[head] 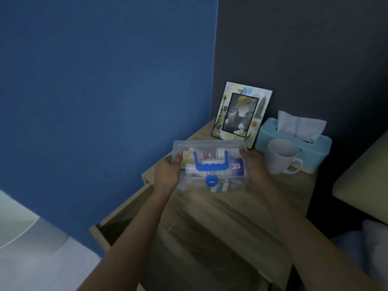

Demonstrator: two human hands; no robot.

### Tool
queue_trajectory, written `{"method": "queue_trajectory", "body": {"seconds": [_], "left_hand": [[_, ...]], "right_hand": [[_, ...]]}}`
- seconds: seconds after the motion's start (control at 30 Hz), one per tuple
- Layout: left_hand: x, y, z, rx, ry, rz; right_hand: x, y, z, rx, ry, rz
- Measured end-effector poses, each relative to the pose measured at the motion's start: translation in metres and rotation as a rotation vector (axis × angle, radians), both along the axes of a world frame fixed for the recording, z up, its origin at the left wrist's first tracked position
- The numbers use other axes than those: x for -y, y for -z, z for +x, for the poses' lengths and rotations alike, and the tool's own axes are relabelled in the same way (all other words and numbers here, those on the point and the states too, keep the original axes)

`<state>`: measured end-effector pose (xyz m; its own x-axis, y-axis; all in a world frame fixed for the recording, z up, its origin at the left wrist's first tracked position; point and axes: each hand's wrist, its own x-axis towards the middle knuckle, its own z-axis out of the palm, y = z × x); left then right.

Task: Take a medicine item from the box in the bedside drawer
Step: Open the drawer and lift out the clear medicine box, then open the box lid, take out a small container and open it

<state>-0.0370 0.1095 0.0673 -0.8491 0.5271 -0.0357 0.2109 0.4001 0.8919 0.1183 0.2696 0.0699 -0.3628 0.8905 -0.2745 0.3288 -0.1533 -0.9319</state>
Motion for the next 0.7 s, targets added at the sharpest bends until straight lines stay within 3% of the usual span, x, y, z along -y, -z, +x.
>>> {"method": "queue_trajectory", "body": {"seconds": [0.1,0.13,0.23,0.27,0.37,0.47,0.57,0.7], "left_hand": [[0.004,0.003,0.009,0.213,-0.073,0.254],[0.005,0.006,0.015,0.175,-0.128,0.308],[0.013,0.015,0.046,-0.17,-0.321,0.414],[0.013,0.02,0.057,-0.158,-0.301,0.411],[0.005,0.031,0.083,0.191,-0.042,0.252],[-0.008,0.031,0.091,0.397,0.109,0.12],[-0.016,0.031,0.092,0.419,0.074,0.154],[-0.015,0.031,0.09,0.293,0.025,0.082]], "right_hand": [[-0.001,0.001,-0.001,-0.003,0.024,0.037],[-0.001,0.002,-0.001,-0.015,0.021,0.038],[-0.002,0.001,-0.002,-0.009,0.023,0.042],[-0.003,0.001,-0.003,-0.006,0.029,0.045],[-0.005,0.001,-0.004,-0.003,0.03,0.055],[-0.004,0.003,-0.004,-0.01,0.032,0.038],[-0.004,0.005,-0.003,-0.008,0.024,0.028],[-0.005,0.005,-0.005,-0.012,0.037,0.023]]}}
